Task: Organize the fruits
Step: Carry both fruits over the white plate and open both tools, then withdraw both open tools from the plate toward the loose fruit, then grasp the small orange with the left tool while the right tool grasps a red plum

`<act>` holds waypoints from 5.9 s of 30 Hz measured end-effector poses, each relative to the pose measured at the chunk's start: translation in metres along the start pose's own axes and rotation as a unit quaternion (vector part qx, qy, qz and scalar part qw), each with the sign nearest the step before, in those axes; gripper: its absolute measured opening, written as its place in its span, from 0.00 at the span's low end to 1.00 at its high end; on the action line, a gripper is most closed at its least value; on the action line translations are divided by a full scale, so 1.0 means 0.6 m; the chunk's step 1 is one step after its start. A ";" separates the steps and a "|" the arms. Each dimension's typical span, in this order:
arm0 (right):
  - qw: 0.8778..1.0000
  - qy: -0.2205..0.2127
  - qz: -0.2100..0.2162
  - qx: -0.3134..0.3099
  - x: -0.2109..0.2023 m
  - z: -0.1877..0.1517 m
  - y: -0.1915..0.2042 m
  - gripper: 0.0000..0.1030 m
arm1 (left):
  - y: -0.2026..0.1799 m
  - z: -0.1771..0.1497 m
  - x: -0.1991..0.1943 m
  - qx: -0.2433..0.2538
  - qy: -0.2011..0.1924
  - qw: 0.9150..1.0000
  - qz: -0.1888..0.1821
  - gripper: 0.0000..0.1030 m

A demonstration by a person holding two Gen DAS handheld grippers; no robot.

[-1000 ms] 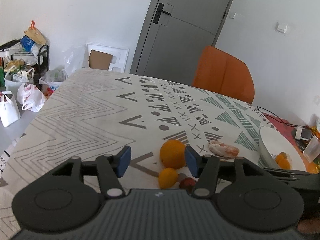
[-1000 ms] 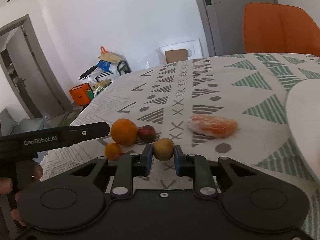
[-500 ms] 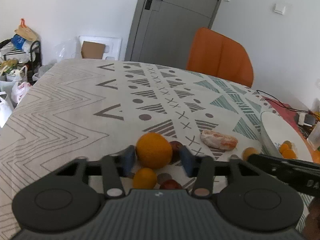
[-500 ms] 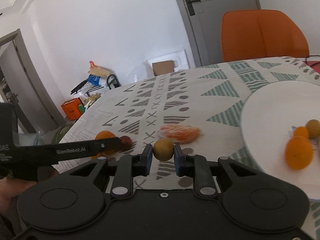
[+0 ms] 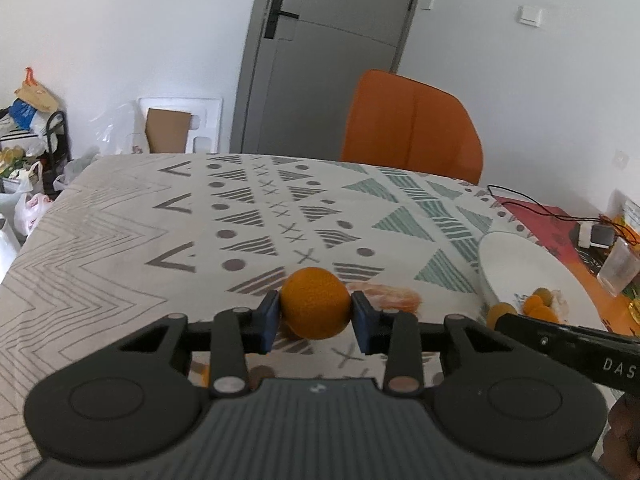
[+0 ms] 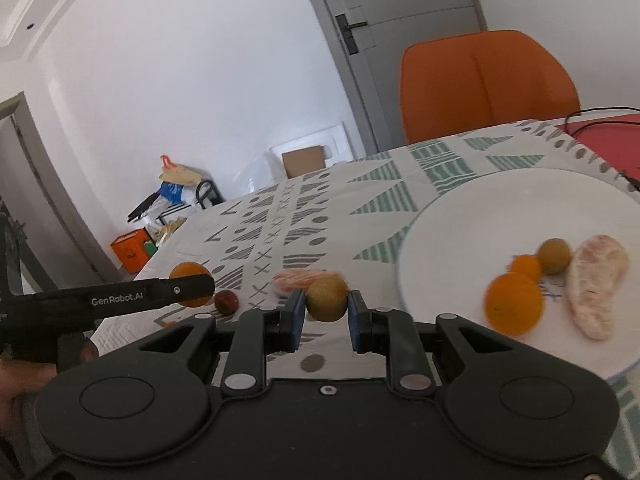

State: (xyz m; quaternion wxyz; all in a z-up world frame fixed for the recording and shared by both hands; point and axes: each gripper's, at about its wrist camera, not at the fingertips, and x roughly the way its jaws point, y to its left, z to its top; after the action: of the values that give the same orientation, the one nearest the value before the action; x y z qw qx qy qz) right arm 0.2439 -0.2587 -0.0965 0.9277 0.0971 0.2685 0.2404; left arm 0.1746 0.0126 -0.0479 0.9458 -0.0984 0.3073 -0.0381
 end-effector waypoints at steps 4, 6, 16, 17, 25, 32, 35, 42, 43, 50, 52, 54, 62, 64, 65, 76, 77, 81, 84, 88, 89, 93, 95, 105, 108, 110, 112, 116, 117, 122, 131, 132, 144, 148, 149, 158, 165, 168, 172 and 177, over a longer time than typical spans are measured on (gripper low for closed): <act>1.000 -0.008 -0.010 0.011 -0.015 -0.001 -0.021 0.21 | -0.024 0.001 -0.001 0.010 -0.002 1.000 -0.009 0.35; 1.000 -0.011 -0.015 0.015 -0.021 -0.001 -0.031 0.21 | -0.035 0.003 -0.001 0.015 -0.002 1.000 -0.013 0.35; 0.998 -0.026 -0.041 0.032 -0.059 -0.002 -0.072 0.21 | -0.090 0.004 0.010 0.039 0.000 0.999 -0.036 0.35; 0.998 -0.028 -0.043 0.035 -0.062 -0.002 -0.077 0.21 | -0.096 0.005 0.011 0.041 0.000 0.998 -0.038 0.35; 0.995 -0.045 -0.069 0.061 -0.094 -0.007 -0.121 0.22 | -0.148 0.007 0.023 0.069 0.004 0.996 -0.059 0.36; 0.993 -0.054 -0.073 0.071 -0.114 -0.014 -0.145 0.26 | -0.185 0.010 0.030 0.087 0.004 0.994 -0.069 0.36; 0.992 -0.058 -0.077 0.077 -0.126 -0.016 -0.157 0.26 | -0.197 0.011 0.030 0.093 0.002 0.993 -0.071 0.36; 0.991 -0.067 -0.081 0.085 -0.149 -0.018 -0.179 0.26 | -0.229 0.014 0.041 0.108 0.003 0.991 -0.078 0.36; 0.991 -0.068 -0.082 0.087 -0.151 -0.018 -0.181 0.26 | -0.233 0.014 0.043 0.110 0.003 0.991 -0.080 0.36; 0.989 -0.072 -0.085 0.096 -0.157 -0.019 -0.195 0.26 | -0.258 0.015 0.047 0.120 0.002 0.988 -0.094 0.36; 0.989 -0.071 -0.084 0.096 -0.154 -0.020 -0.195 0.26 | -0.258 0.017 0.041 0.117 -0.009 0.988 -0.098 0.41; 0.990 -0.070 -0.081 0.095 -0.153 -0.021 -0.193 0.27 | -0.255 0.018 0.037 0.116 -0.010 0.989 -0.095 0.47; 0.991 -0.067 -0.074 0.092 -0.142 -0.021 -0.181 0.34 | -0.210 0.022 0.021 0.096 -0.019 0.994 -0.054 0.76; 0.991 -0.067 -0.074 0.090 -0.141 -0.021 -0.175 0.39 | -0.197 0.023 0.014 0.091 -0.025 0.995 -0.042 0.81; 0.991 -0.067 -0.075 0.089 -0.139 -0.020 -0.173 0.44 | -0.191 0.024 0.011 0.088 -0.027 0.995 -0.038 0.82; 0.994 -0.061 -0.061 0.072 -0.120 -0.020 -0.138 0.72 | -0.121 0.023 -0.026 0.058 -0.043 0.997 0.004 0.91; 0.994 -0.060 -0.060 0.070 -0.118 -0.020 -0.134 0.74 | -0.117 0.021 -0.029 0.057 -0.044 0.997 0.006 0.92; 0.995 -0.059 -0.055 0.061 -0.115 -0.018 -0.118 0.82 | -0.100 0.018 -0.039 0.049 -0.047 0.998 0.013 0.93; 0.995 -0.062 -0.054 0.057 -0.114 -0.016 -0.110 0.87 | -0.088 0.016 -0.048 0.044 -0.050 0.998 0.018 0.94; 0.996 -0.061 -0.050 0.052 -0.110 -0.015 -0.097 0.90 | -0.072 0.014 -0.061 0.038 -0.056 0.997 0.026 0.94; 0.996 -0.060 -0.050 0.051 -0.109 -0.015 -0.094 0.92 | -0.067 0.014 -0.064 0.037 -0.057 0.997 0.028 0.94; 0.997 -0.054 -0.045 0.041 -0.103 -0.015 -0.078 0.93 | -0.049 0.009 -0.075 0.028 -0.060 0.997 0.035 0.94; 0.997 -0.052 -0.042 0.036 -0.100 -0.014 -0.069 0.93 | -0.037 0.006 -0.079 0.022 -0.060 0.997 0.039 0.94; 0.999 -0.035 -0.029 0.012 -0.076 -0.017 -0.028 0.93 | 0.009 -0.012 -0.086 0.000 -0.039 0.998 0.048 0.94; 0.999 -0.029 -0.024 0.005 -0.068 -0.018 -0.016 0.93 | 0.024 -0.020 -0.085 -0.010 -0.034 0.998 0.047 0.92; 0.999 -0.025 -0.020 -0.002 -0.062 -0.019 -0.007 0.93 | 0.032 -0.026 -0.086 -0.013 -0.035 0.998 0.049 0.88; 1.000 -0.022 -0.017 -0.007 -0.058 -0.019 0.001 0.93 | 0.041 -0.029 -0.085 -0.017 -0.032 0.998 0.049 0.78; 1.000 -0.013 -0.013 -0.016 -0.046 -0.020 0.016 0.93 | 0.058 -0.035 -0.078 -0.030 -0.022 0.998 0.048 0.62; 1.000 -0.012 -0.013 -0.017 -0.044 -0.020 0.018 0.93 | 0.063 -0.037 -0.076 -0.032 -0.019 0.998 0.048 0.59; 1.000 -0.004 -0.010 -0.025 -0.031 -0.021 0.032 0.93 | 0.082 -0.043 -0.062 -0.046 -0.012 0.997 0.053 0.53; 0.999 0.015 -0.010 -0.041 -0.001 -0.021 0.052 0.93 | 0.093 -0.053 -0.032 -0.059 0.005 0.998 0.037 0.40; 0.999 0.018 -0.010 -0.044 0.002 -0.021 0.056 0.93 | 0.093 -0.054 -0.028 -0.061 0.007 0.998 0.033 0.36; 0.996 0.043 0.020 -0.080 0.046 -0.028 0.114 0.88 | 0.118 -0.056 -0.043 -0.069 0.007 0.997 0.035 0.20; 0.994 0.051 0.028 -0.089 0.060 -0.029 0.134 0.87 | 0.132 -0.055 -0.057 -0.073 -0.002 0.996 0.042 0.20; 0.994 0.053 0.030 -0.092 0.064 -0.030 0.139 0.87 | 0.136 -0.055 -0.060 -0.075 -0.004 0.996 0.044 0.20; 0.991 0.073 0.045 -0.107 0.096 -0.036 0.176 0.82 | 0.181 -0.057 -0.085 -0.097 -0.016 0.993 0.066 0.20; 0.989 0.081 0.052 -0.112 0.116 -0.038 0.194 0.79 | 0.206 -0.060 -0.099 -0.106 -0.021 0.991 0.075 0.20; 0.989 0.086 0.051 -0.108 0.127 -0.035 0.191 0.79 | 0.216 -0.061 -0.103 -0.110 -0.025 0.990 0.080 0.20; 0.987 0.099 0.057 -0.112 0.138 -0.042 0.198 0.75 | 0.222 -0.063 -0.103 -0.114 -0.024 0.990 0.082 0.20; 0.981 0.094 0.010 -0.170 0.141 -0.058 0.226 0.20 | 0.218 -0.060 -0.097 -0.108 -0.019 0.991 0.076 0.20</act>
State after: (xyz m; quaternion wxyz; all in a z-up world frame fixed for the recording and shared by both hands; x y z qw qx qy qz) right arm 0.2340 -0.0976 -0.1221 0.8990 -0.0820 0.3088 0.2995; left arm 0.1077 0.1423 -0.0704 0.9354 -0.1773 0.2980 0.0696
